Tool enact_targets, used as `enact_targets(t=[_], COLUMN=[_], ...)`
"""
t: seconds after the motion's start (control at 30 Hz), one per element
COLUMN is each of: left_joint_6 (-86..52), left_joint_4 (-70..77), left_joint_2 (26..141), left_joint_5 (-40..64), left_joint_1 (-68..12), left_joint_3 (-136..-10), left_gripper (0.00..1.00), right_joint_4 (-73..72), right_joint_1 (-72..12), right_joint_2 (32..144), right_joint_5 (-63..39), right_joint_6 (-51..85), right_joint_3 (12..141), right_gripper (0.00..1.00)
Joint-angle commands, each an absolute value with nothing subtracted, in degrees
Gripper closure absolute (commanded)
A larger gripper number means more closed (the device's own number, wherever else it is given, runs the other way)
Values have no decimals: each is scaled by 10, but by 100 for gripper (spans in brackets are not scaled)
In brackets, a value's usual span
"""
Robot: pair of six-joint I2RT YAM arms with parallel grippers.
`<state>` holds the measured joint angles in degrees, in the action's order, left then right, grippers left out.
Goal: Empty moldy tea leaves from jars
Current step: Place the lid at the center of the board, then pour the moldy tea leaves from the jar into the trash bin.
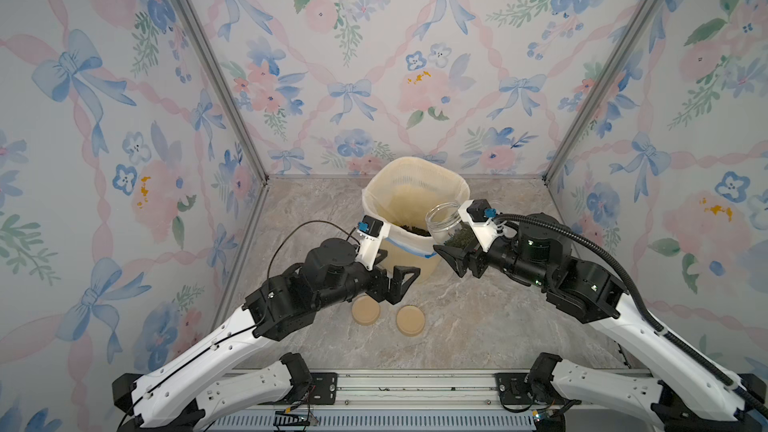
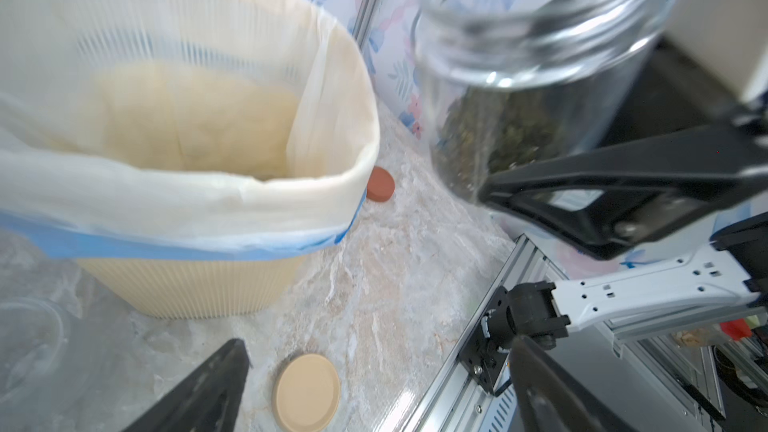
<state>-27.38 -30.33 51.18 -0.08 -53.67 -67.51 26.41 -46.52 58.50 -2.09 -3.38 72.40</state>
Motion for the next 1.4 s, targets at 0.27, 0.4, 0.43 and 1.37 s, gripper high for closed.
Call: enact_targets(t=[0.27, 0.4, 0.43, 1.37], left_joint_6=[-219, -250, -255, -439], left_joint_4=[-187, -126, -115, 156], left_joint_2=[625, 670, 679, 793], left_joint_5=[203, 280, 290, 452], left_joint_1=[-394, -350, -343, -282], left_joint_3=[-793, -794, -795, -752], left_gripper=[2, 2, 2, 2], right_joint_4=[184, 97, 72, -23], right_joint_1=[-347, -305, -299, -274], right_joint_2=[654, 670, 673, 745], right_joint_5=[-188, -258, -272, -417], right_joint_6=[95, 176, 197, 258], right_joint_3=[807, 789, 781, 759], right_gripper=[32, 32, 32, 33])
